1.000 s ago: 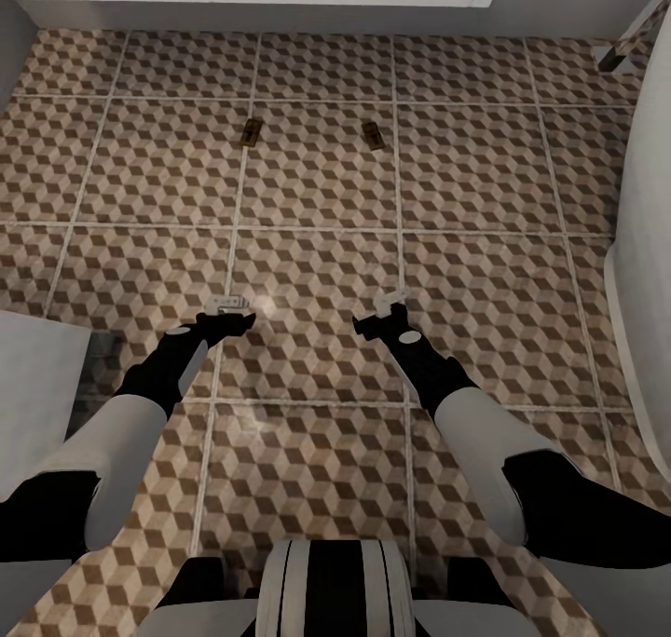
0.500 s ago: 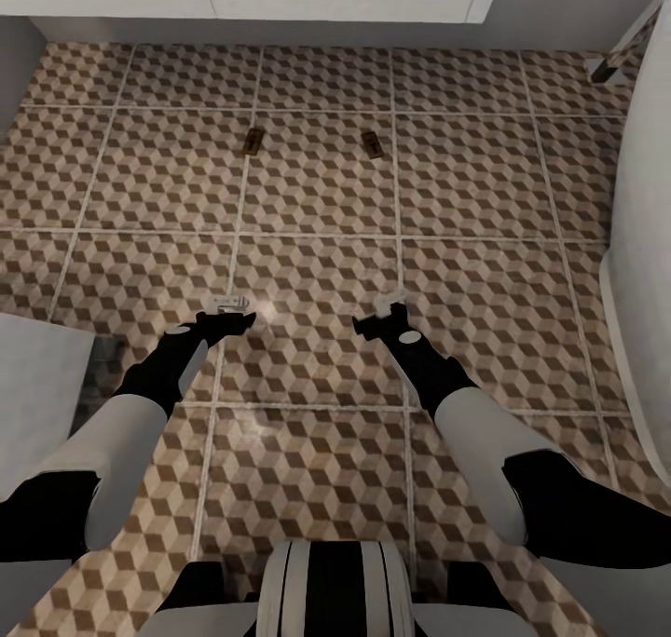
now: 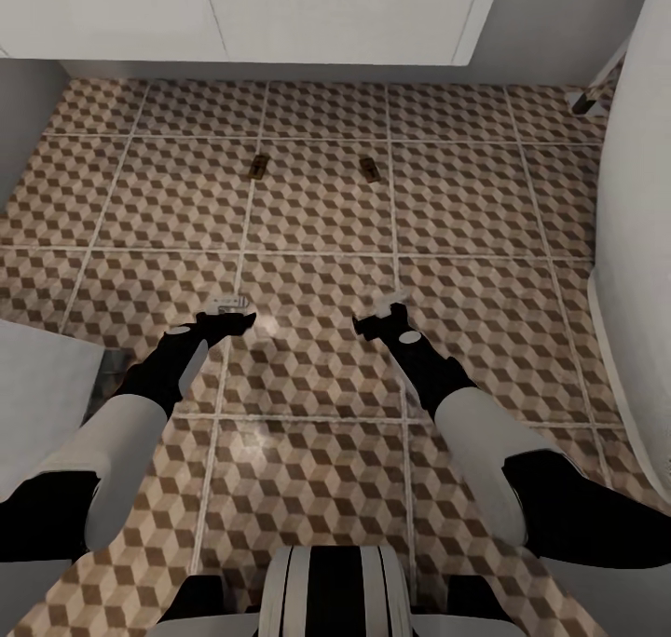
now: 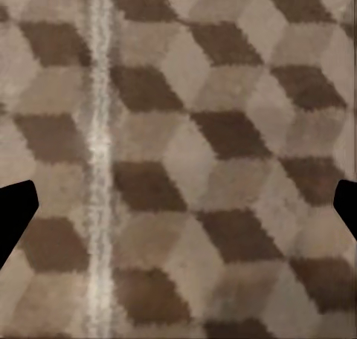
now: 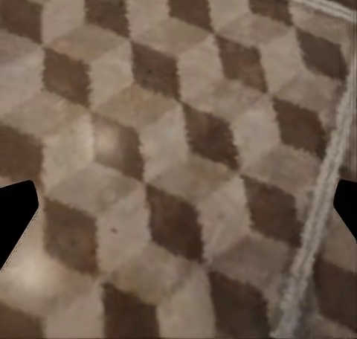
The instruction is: Take the four mousetraps from the cabinet in the bathroom and place them on the bathroom floor. Make sure all four end up on the same floor surface, and ensure that at least two of them are either under or directly next to the same bathroom sink.
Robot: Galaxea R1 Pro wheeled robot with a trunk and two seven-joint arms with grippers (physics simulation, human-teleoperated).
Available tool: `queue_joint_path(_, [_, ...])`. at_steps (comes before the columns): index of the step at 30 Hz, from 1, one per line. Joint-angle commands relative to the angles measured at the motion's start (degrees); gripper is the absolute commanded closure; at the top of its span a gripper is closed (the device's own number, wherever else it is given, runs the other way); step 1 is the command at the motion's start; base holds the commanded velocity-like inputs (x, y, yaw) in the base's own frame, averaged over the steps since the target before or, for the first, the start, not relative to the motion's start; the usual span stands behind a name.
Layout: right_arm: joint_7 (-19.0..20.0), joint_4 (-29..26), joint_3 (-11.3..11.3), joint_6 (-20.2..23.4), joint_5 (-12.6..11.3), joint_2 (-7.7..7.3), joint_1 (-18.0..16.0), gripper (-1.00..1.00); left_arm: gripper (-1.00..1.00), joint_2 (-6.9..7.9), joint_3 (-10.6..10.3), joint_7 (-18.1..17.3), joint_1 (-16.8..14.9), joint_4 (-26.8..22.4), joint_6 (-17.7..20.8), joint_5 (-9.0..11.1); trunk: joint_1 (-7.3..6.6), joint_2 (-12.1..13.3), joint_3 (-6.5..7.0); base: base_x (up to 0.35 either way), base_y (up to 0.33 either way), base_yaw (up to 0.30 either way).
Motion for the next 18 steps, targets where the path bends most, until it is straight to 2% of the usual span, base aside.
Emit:
queue_joint_path(1, [0.14,-0.09,-0.02,0.32,0.6,0.0,0.0,-1.0,-1.0,0.03,-0.07,-0.13,0.0,-0.08,0.35,0.1,-0.03,0.01,0.2,0.0,0.0,0.0])
queue_joint_path(18, [0.2,0.14,-0.03,0.24,0.6,0.0,0.32,-1.0,-1.0,0.12,-0.08,-0.13,0.32,0.32,0.35,0.1,-0.47,0.23,3.97,0.0,0.0,0.0])
